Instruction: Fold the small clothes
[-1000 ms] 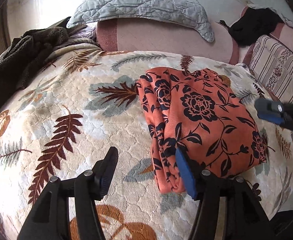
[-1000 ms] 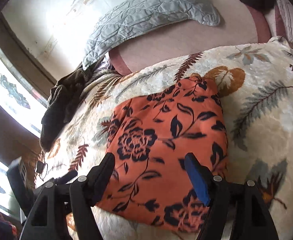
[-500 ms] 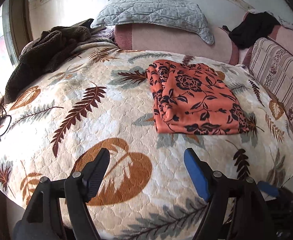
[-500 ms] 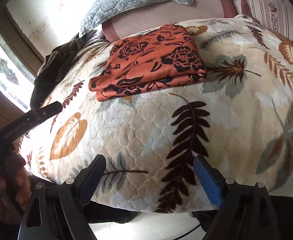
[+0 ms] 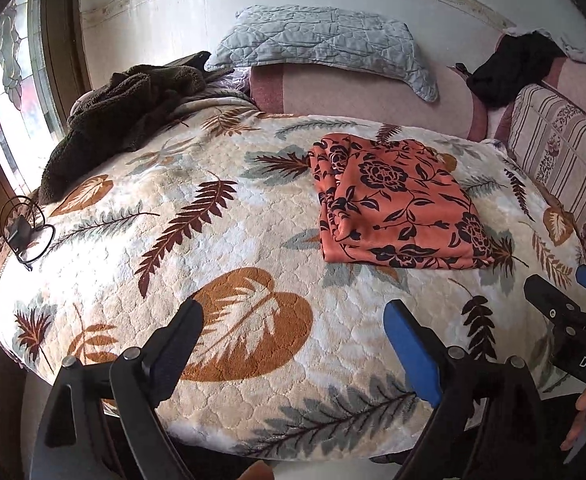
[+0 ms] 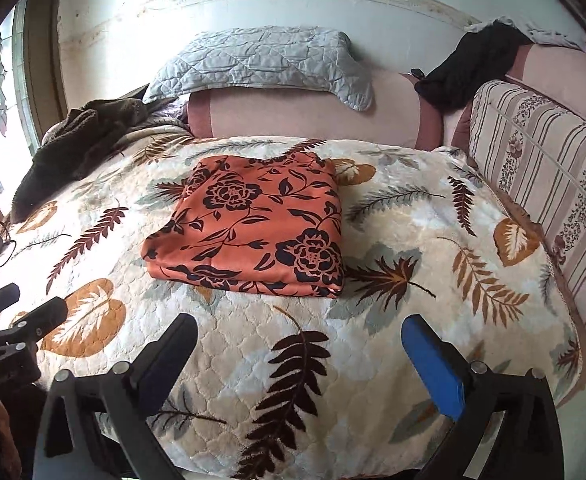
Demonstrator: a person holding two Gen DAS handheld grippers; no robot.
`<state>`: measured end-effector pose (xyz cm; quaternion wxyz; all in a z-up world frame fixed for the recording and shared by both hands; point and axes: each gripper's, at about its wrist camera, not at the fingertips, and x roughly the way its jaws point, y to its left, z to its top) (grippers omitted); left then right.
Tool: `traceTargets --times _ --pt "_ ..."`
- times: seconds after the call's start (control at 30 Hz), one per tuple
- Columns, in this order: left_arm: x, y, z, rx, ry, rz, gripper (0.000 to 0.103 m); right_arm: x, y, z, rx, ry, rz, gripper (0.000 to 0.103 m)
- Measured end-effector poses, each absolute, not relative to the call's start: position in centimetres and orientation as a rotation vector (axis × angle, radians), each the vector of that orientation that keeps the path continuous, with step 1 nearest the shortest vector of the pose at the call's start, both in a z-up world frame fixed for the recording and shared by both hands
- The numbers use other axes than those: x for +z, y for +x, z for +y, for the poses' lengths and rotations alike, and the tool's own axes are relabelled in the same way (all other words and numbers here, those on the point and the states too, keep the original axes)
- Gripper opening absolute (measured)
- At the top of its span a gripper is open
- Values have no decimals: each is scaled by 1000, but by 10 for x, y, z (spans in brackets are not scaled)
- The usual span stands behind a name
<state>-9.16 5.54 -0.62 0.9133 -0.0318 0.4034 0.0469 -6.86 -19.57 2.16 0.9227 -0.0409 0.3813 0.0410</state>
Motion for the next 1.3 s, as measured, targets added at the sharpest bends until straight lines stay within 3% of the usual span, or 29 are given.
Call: traceTargets --times 0.4,0.87,1.13,1.3 --pt "6 -86 49 28 -60 807 101 17 -56 -188 97 -91 822 103" --pt "1 -69 49 41 -72 825 102 9 -45 -193 90 -83 856 103" --pt "-67 -1 90 12 -240 1018 101 -33 22 -291 244 524 971 103" --pt "-78 37 89 -62 -390 997 101 -73 83 -326 312 730 1055 102"
